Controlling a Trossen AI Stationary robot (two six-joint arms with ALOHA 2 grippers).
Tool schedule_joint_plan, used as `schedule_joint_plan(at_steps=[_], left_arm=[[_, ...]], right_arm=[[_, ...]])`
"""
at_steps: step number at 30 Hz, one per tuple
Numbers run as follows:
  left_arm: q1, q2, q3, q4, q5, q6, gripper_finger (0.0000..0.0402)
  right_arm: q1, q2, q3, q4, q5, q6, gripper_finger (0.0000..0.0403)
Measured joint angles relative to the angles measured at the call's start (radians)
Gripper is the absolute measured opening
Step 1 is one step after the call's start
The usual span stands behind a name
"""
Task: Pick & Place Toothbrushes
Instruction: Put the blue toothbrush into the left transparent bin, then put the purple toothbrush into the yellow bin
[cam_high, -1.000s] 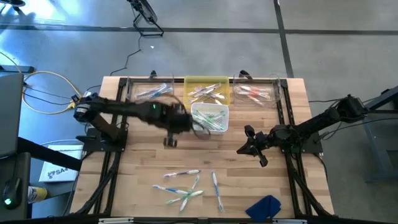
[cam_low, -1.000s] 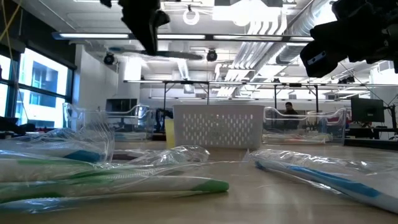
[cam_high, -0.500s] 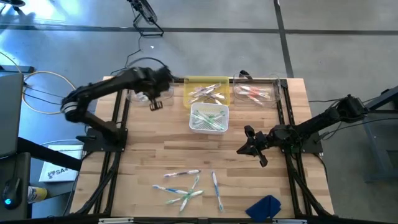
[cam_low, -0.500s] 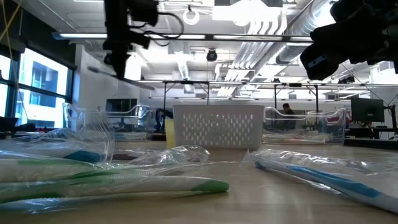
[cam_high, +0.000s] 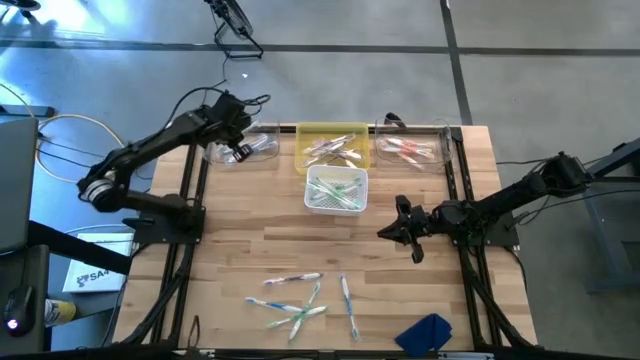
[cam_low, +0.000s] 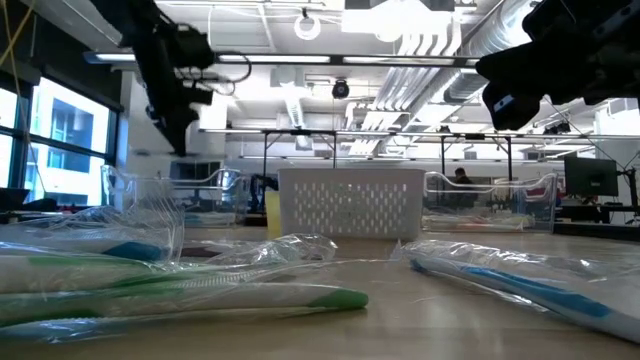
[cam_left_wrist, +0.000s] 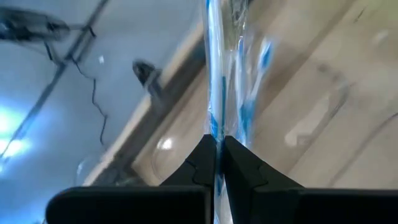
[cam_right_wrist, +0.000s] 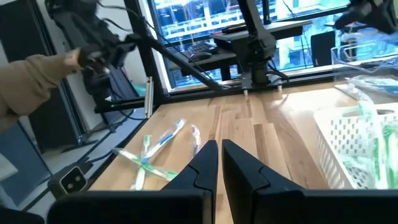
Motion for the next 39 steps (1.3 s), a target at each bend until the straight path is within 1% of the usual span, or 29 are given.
schedule_joint_plan(at_steps=[4,6,10,14,17,20,27,30,33,39], left_arm=[[0.040,0.088,-0.003,-0.002,0.017,0.037,0.0008],[0.049,0.132,-0.003,0.013,0.027,0.069,0.0008],[0.049,0.212,-0.003,0.060,0.031,0.088,0.0008],[0.049,0.262,-0.003,0.105,0.035,0.115,0.0008],[0.048,0.285,-0.003,0.105,0.035,0.117,0.0012],[0.046,0.296,-0.003,0.104,0.033,0.117,0.0035],[0.046,0.298,-0.003,0.105,0.028,0.090,0.0119],[0.046,0.298,-0.003,0.106,0.028,0.089,0.0144],[0.046,0.298,-0.003,0.109,0.028,0.087,0.0156],[0.046,0.298,-0.003,0.166,0.034,0.084,0.0159]], right_arm=[[0.000,0.000,0.000,0.000,-0.001,0.021,0.0015],[0.000,0.000,0.000,0.000,-0.001,0.022,0.0015],[0.000,0.000,0.000,0.000,-0.001,0.017,0.0015],[0.000,0.000,0.000,0.000,-0.001,0.015,0.0015],[0.000,0.000,0.000,0.000,-0.001,0.015,0.0015],[0.000,0.000,0.000,0.000,-0.001,0.015,0.0015],[0.000,0.000,0.000,-0.001,-0.001,-0.004,0.0015],[0.000,0.000,0.000,-0.001,-0.001,-0.004,0.0015],[0.000,0.000,0.000,-0.001,-0.001,-0.012,0.0015],[-0.003,0.000,0.000,-0.001,-0.001,-0.012,0.0015]])
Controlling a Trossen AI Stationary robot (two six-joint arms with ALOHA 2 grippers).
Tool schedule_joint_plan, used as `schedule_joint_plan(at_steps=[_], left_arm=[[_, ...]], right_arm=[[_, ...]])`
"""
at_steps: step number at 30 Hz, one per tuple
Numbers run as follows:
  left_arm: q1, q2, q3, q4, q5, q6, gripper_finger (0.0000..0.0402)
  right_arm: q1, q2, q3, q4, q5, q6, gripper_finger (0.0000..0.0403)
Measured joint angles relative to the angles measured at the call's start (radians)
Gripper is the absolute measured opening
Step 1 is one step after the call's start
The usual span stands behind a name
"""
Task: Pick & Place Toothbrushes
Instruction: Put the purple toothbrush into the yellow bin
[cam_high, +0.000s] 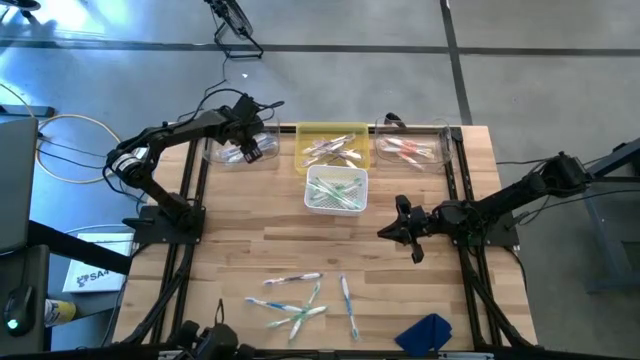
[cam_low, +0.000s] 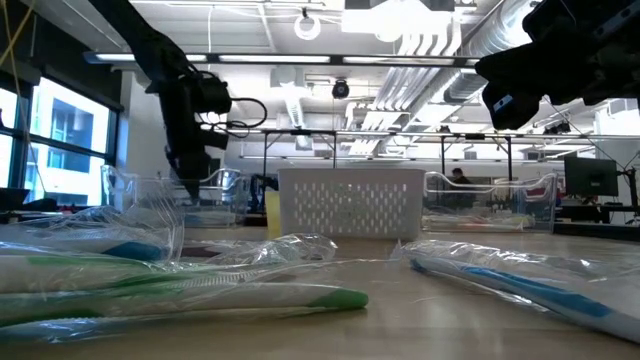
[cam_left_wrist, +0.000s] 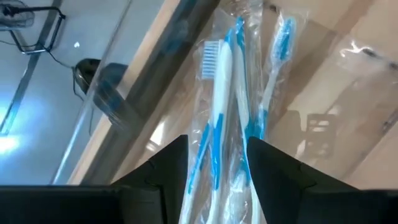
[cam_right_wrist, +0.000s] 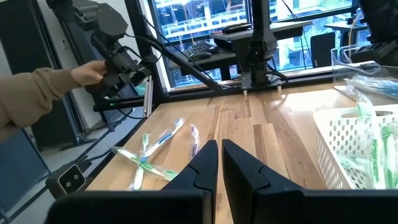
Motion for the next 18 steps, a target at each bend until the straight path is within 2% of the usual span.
schedule_joint_plan(at_steps=[4,18], left_arm=[[0.000,0.000,0.000,0.001,0.021,-0.050,0.0159],[0.000,0.001,0.000,0.025,0.008,-0.074,0.0159]], right_arm=[[0.000,0.000,0.000,0.000,0.000,0.000,0.0015],[0.000,0.000,-0.001,-0.010,-0.004,0.009,0.0015]])
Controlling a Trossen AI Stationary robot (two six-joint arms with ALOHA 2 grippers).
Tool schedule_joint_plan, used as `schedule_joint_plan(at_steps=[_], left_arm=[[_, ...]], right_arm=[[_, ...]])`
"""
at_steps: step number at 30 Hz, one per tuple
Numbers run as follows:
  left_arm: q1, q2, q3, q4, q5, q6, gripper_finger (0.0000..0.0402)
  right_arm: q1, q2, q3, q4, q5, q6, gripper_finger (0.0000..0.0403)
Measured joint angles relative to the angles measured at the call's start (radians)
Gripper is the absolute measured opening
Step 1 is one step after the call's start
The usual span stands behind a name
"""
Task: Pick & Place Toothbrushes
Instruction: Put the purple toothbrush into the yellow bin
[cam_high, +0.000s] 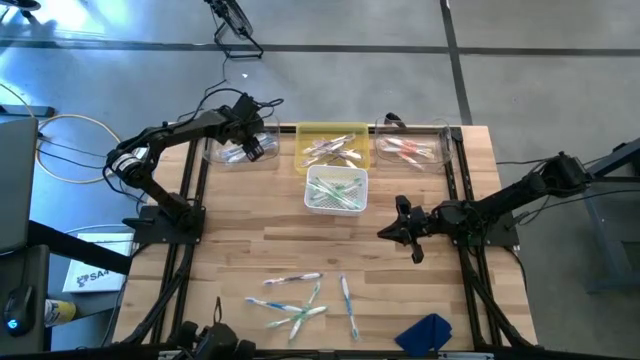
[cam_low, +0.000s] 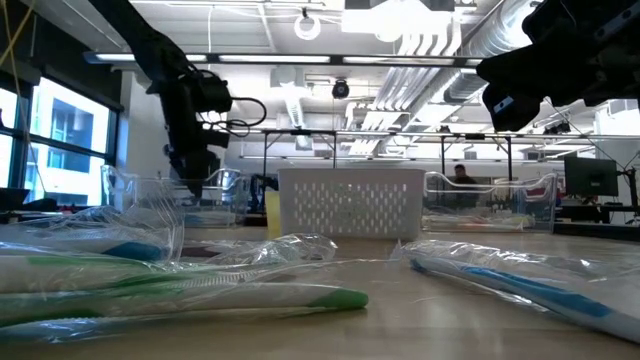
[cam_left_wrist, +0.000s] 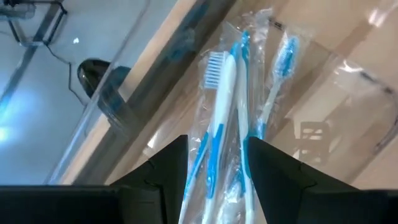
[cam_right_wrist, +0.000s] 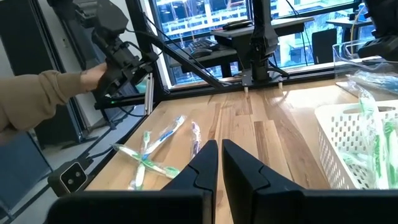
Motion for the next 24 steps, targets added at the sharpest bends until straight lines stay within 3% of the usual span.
schedule_joint_plan(at_steps=[7,14,19,24], left_arm=[[-0.029,-0.033,0.000,0.026,-0.008,-0.015,0.0159],[-0.135,-0.181,0.000,0.033,-0.007,0.061,0.0159],[-0.305,-0.301,0.000,0.034,-0.007,0.089,0.0159],[-0.549,-0.359,0.000,0.035,-0.006,0.152,0.0159]], right_arm=[[0.000,0.000,0.000,-0.001,0.001,0.000,0.0015],[0.000,0.000,0.000,-0.001,0.001,-0.008,0.0015],[0.000,0.000,0.000,-0.001,0.001,-0.008,0.0015],[0.000,0.000,0.000,-0.004,0.001,-0.008,0.0015]])
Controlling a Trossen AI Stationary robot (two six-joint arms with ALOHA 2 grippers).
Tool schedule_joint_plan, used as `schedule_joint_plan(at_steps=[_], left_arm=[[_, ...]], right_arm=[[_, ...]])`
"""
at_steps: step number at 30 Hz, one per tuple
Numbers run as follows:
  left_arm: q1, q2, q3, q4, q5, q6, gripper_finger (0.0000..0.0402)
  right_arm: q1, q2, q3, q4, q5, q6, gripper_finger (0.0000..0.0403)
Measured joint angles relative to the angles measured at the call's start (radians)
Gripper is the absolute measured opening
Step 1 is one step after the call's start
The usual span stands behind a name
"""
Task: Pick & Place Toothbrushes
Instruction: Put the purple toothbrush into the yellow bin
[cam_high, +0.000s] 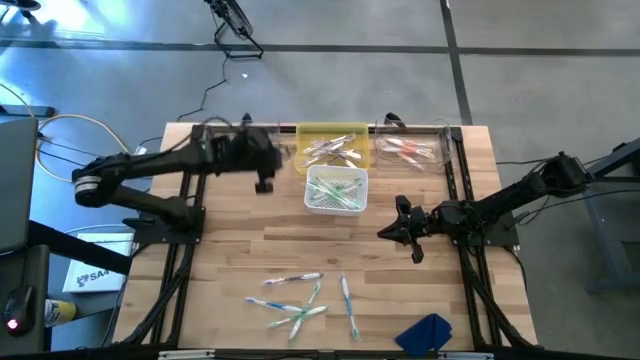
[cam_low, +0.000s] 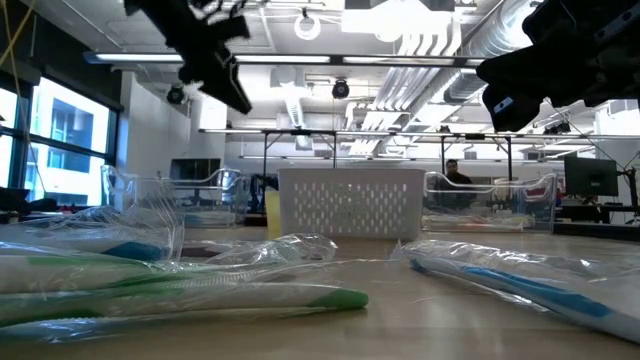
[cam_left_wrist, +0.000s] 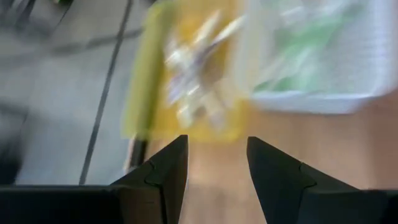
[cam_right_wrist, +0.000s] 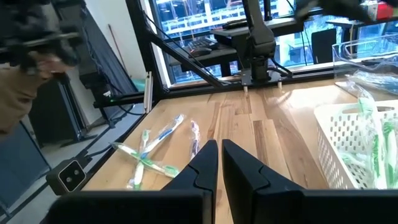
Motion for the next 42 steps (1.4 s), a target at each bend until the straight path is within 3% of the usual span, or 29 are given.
schedule_joint_plan(at_steps=[8,17,24,31,40,42], left_arm=[[-0.331,-0.005,0.000,0.063,0.004,0.009,0.0159],[-0.538,-0.005,0.000,0.164,0.012,-0.024,0.0159],[-0.601,-0.005,0.000,0.160,0.017,-0.026,0.0159],[-0.597,0.006,0.000,0.206,0.030,-0.195,0.0159],[-0.597,0.005,-0.001,0.219,0.030,-0.217,0.0159],[-0.597,0.005,-0.001,0.218,0.037,-0.281,0.0159]], right_arm=[[0.000,0.000,0.000,0.000,0.000,-0.001,0.0015],[0.000,0.000,0.000,0.001,0.029,-0.053,0.0015],[0.000,0.000,0.000,0.009,0.109,-0.044,0.0015],[0.000,0.000,0.000,0.034,0.122,-0.041,0.0015],[0.000,0.000,0.000,0.037,0.223,-0.050,0.0015],[0.000,0.000,0.000,0.038,0.232,-0.052,0.0015]])
